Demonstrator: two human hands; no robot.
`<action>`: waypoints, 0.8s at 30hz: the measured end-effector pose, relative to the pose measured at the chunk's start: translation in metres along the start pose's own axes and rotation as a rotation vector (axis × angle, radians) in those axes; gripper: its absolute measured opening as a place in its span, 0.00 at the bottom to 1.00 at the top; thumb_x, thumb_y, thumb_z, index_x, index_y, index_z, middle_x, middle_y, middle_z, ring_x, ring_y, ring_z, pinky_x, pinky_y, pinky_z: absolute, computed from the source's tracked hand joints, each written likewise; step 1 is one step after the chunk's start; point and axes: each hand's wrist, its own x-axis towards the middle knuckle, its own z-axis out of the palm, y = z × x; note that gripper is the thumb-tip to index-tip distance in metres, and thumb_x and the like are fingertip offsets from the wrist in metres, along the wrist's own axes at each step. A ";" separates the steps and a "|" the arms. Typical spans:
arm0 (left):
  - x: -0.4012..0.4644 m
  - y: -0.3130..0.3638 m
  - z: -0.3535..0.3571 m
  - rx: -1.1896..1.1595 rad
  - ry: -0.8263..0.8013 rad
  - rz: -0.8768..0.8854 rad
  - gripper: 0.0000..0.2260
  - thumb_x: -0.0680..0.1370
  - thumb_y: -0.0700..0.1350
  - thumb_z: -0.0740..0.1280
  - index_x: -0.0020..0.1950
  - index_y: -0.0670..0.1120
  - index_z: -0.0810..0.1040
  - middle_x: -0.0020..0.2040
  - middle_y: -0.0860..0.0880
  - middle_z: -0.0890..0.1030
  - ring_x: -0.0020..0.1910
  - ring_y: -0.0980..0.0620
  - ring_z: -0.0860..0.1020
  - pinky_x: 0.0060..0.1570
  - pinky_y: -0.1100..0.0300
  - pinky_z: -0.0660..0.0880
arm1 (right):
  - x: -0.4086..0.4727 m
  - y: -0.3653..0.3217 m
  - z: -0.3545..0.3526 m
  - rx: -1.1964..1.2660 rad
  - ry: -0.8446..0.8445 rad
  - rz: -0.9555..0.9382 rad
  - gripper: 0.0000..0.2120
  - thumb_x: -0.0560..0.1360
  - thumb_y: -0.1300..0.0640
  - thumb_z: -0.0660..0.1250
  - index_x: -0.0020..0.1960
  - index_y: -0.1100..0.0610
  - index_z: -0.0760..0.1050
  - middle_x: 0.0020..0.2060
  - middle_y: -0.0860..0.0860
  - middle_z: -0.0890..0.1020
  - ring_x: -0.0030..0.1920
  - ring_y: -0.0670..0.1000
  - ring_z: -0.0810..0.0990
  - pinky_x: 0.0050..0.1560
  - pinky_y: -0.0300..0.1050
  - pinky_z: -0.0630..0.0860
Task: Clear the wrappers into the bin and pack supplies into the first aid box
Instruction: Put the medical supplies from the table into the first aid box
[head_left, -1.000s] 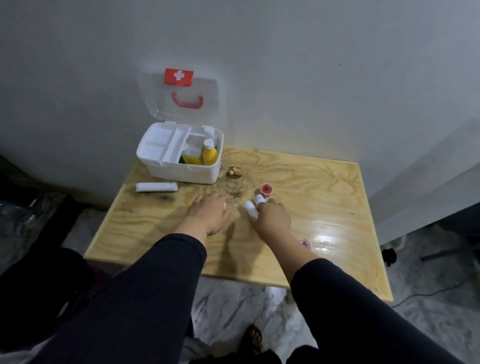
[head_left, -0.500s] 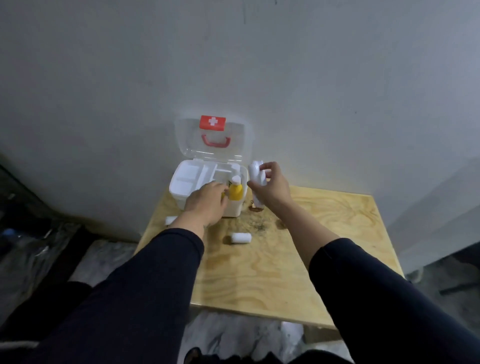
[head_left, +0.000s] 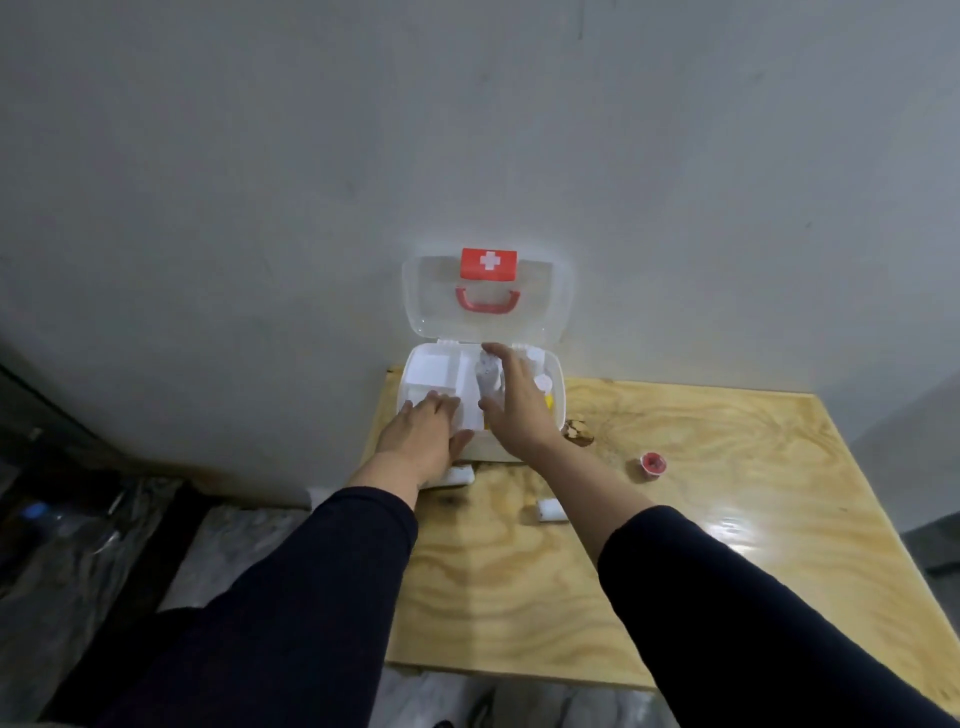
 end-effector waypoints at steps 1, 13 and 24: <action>0.000 -0.002 0.003 0.015 0.006 0.011 0.24 0.82 0.54 0.53 0.77 0.47 0.56 0.77 0.48 0.61 0.74 0.44 0.63 0.72 0.52 0.60 | -0.002 0.002 0.004 -0.033 -0.008 0.010 0.28 0.75 0.68 0.63 0.71 0.52 0.60 0.68 0.55 0.68 0.57 0.57 0.76 0.52 0.42 0.69; 0.004 -0.011 0.005 -0.033 0.012 0.047 0.24 0.82 0.53 0.54 0.77 0.47 0.57 0.76 0.49 0.64 0.72 0.43 0.65 0.71 0.51 0.62 | -0.005 -0.004 0.000 -0.275 -0.116 0.129 0.25 0.76 0.63 0.65 0.72 0.56 0.64 0.71 0.56 0.67 0.64 0.58 0.73 0.64 0.50 0.72; -0.037 -0.007 0.001 -0.088 0.163 0.033 0.21 0.81 0.46 0.57 0.74 0.49 0.63 0.74 0.52 0.66 0.69 0.46 0.70 0.62 0.51 0.70 | -0.047 -0.007 -0.030 -0.406 -0.181 -0.046 0.09 0.75 0.62 0.66 0.55 0.56 0.77 0.52 0.54 0.79 0.50 0.53 0.78 0.53 0.50 0.77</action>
